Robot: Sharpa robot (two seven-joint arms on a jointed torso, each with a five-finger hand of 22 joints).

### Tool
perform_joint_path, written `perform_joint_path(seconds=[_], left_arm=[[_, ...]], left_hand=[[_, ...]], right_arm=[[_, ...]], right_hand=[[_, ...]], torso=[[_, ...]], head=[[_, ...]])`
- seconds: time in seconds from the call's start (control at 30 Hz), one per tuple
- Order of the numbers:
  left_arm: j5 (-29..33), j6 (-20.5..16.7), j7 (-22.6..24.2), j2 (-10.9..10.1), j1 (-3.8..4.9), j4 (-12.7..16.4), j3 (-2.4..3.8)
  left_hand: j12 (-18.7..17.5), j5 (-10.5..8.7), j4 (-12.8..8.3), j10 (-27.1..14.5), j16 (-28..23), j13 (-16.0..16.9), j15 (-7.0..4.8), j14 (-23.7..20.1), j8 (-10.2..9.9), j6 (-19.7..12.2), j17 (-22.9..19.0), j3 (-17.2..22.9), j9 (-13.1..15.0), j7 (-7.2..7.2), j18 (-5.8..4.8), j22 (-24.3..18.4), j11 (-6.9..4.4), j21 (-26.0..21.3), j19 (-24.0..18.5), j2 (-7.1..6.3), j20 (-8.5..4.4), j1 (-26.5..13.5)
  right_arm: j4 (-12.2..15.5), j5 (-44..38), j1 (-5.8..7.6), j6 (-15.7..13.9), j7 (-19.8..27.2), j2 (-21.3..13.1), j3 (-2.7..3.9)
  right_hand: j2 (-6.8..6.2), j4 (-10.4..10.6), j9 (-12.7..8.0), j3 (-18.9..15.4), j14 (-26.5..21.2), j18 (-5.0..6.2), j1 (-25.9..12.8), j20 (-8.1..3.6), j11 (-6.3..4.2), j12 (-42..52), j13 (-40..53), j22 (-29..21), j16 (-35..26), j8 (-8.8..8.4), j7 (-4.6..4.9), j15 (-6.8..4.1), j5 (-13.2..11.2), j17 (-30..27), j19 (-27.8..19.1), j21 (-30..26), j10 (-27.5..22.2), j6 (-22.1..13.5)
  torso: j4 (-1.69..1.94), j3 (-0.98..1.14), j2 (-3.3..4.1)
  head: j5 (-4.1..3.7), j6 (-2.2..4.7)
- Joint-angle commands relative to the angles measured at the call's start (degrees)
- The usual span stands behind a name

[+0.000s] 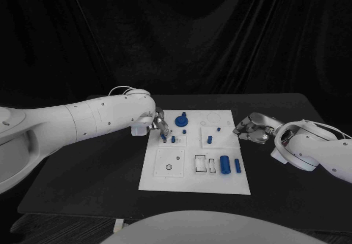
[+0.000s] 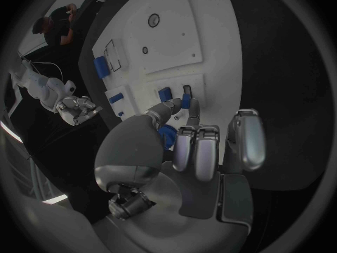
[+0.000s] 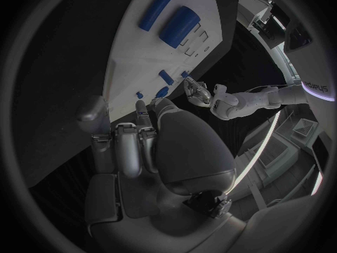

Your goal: Assemble the parts on the task board

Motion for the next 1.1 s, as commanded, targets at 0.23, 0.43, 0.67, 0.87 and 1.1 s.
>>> perform_joint_path(seconds=[0.23, 0.43, 0.67, 0.87, 1.1], left_arm=[[0.1, 0.8, 0.1, -0.3, -0.15, 0.6, 0.03], [0.1, 0.8, 0.2, -0.3, -0.33, 0.8, 0.03], [0.1, 0.7, 0.2, -0.3, -0.60, 0.5, 0.03], [0.1, 0.4, 0.3, -0.2, -0.74, 0.4, 0.03], [0.1, 0.4, 0.4, 0.0, -0.90, 0.3, 0.03]], left_hand=[[0.1, 0.35, 0.0, 4.0, 0.2, 13.3, -0.28, 6.0, 0.3, 1.0, 15.1, 0.3, 0.1, -1.32, 0.11, 10.3, -0.34, -0.1, 0.4, 0.55, -0.09, 0.3], [0.1, 0.38, 0.0, 4.0, 0.2, 13.3, -0.29, 6.0, 0.3, 0.9, 15.1, 0.4, 0.1, -1.31, 0.11, 10.3, -0.35, -0.1, 0.4, 0.55, -0.10, 0.3], [0.0, 0.40, -0.1, 3.9, 0.2, 13.2, -0.30, 6.0, 0.3, 0.9, 15.1, 0.4, 0.1, -1.31, 0.12, 10.2, -0.35, -0.1, 0.4, 0.55, -0.11, 0.3], [0.0, 0.42, -0.1, 3.9, 0.2, 13.2, -0.30, 6.0, 0.3, 0.9, 15.1, 0.5, 0.1, -1.31, 0.14, 10.2, -0.35, -0.2, 0.4, 0.57, -0.12, 0.3], [0.0, 0.44, -0.1, 3.9, 0.2, 13.2, -0.30, 6.0, 0.3, 0.8, 15.1, 0.5, 0.1, -1.29, 0.14, 10.2, -0.35, -0.3, 0.4, 0.60, -0.12, 0.4]], right_arm=[[0.1, -0.3, -0.16, 0.1, -0.9, -0.1, 0.03], [0.2, -0.3, -0.16, 0.1, -0.9, -0.1, 0.03], [0.2, -0.3, -0.17, 0.0, -0.9, -0.1, 0.03], [0.3, -0.3, -0.18, 0.0, -0.9, -0.2, 0.03], [0.3, -0.3, -0.19, -0.1, -0.9, -0.2, 0.03]], right_hand=[[-0.15, 0.1, 0.0, 0.3, 3.9, 0.99, 0.3, -0.06, -0.15, -0.4, 12.3, 5.9, -0.4, -0.08, -0.05, 0.02, 0.2, 8.4, -0.4, -0.2, 3.7, 0.2], [-0.15, 0.1, 0.0, 0.3, 3.9, 0.99, 0.3, -0.06, -0.15, -0.4, 12.3, 5.9, -0.4, -0.08, -0.05, 0.02, 0.2, 8.4, -0.4, -0.2, 3.7, 0.2], [-0.15, 0.1, 0.0, 0.3, 3.9, 0.99, 0.3, -0.06, -0.15, -0.4, 12.3, 5.9, -0.4, -0.08, -0.05, 0.02, 0.2, 8.4, -0.4, -0.2, 3.7, 0.2], [-0.15, 0.1, 0.0, 0.3, 3.9, 0.99, 0.3, -0.06, -0.15, -0.4, 12.3, 5.9, -0.4, -0.08, -0.05, 0.02, 0.2, 8.4, -0.4, -0.2, 3.7, 0.2], [-0.15, 0.1, 0.0, 0.3, 3.9, 0.99, 0.3, -0.06, -0.15, -0.4, 12.3, 5.9, -0.4, -0.08, -0.05, 0.02, 0.2, 8.4, -0.4, -0.2, 3.7, 0.2]], torso=[[0.00, -0.01, 0.00], [0.00, 0.00, 0.01], [0.02, 0.00, 0.00], [0.00, 0.00, 0.01], [0.00, 0.00, 0.00]], head=[[0.01, 0.01], [0.02, 0.01], [-0.04, 0.01], [0.00, 0.01], [0.01, 0.01]])
